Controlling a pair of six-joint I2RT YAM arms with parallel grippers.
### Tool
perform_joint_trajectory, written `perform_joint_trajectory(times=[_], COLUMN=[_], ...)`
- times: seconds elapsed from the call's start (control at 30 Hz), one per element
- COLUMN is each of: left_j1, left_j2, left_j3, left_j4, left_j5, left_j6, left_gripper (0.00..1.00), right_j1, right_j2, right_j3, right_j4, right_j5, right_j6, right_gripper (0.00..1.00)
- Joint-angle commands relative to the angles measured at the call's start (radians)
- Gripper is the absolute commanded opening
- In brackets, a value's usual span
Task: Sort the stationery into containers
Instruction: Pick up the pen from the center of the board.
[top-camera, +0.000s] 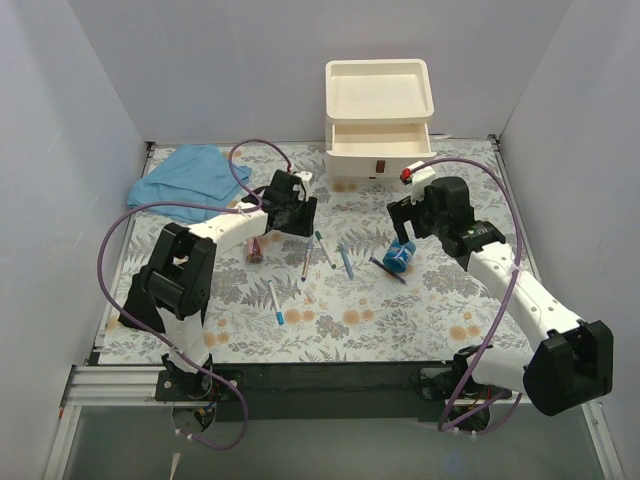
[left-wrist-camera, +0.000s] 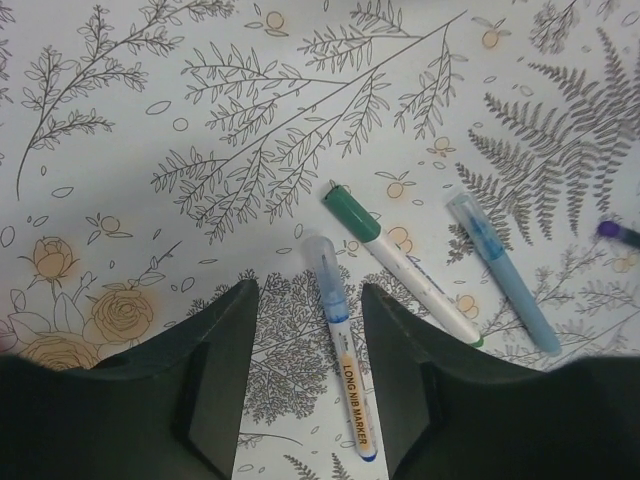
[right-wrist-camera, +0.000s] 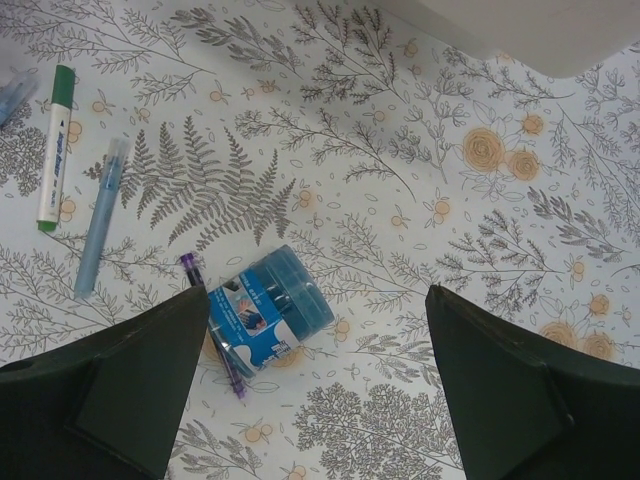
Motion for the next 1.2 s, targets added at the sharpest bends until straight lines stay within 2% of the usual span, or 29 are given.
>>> perform_joint_trajectory(times=[0.0, 0.3, 0.7, 0.9, 1.17], left_j1=[-0.013, -0.059, -0.091, -0.099, -0.154], left_j2=[0.022, 0.077, 0.030, -0.016, -0.027], left_j3=[-0.013, -0.009, -0.018, -0.006, -0.038], left_j4=[-0.012, -0.008, -0.020, -0.071, -0.078], left_j5=[-0.071, -0.135, -0.226, -0.159, -0.146], left_j6=[0.027, 0.064, 0.082, 0.052, 0.039], left_gripper=[0.47, 0.46, 0.46, 0.45, 0.45], right_j1=[-0.023, -0.069, -0.129, -0.139, -0.145], right_j2=[-0.043, -0.058, -0.015, 0.005, 0.003], right_j3=[-0.009, -0.045, -0.032, -0.038, -0.041], right_j4=[0.033, 0.049, 0.069, 0.082, 0.096], right_j5=[-0.032, -0.073, -0.112, -0.135, -0.136], right_j6=[0.009, 0.018, 0.015, 0.035, 0.038], right_gripper=[0.98, 0.98, 0.98, 0.98, 0.98])
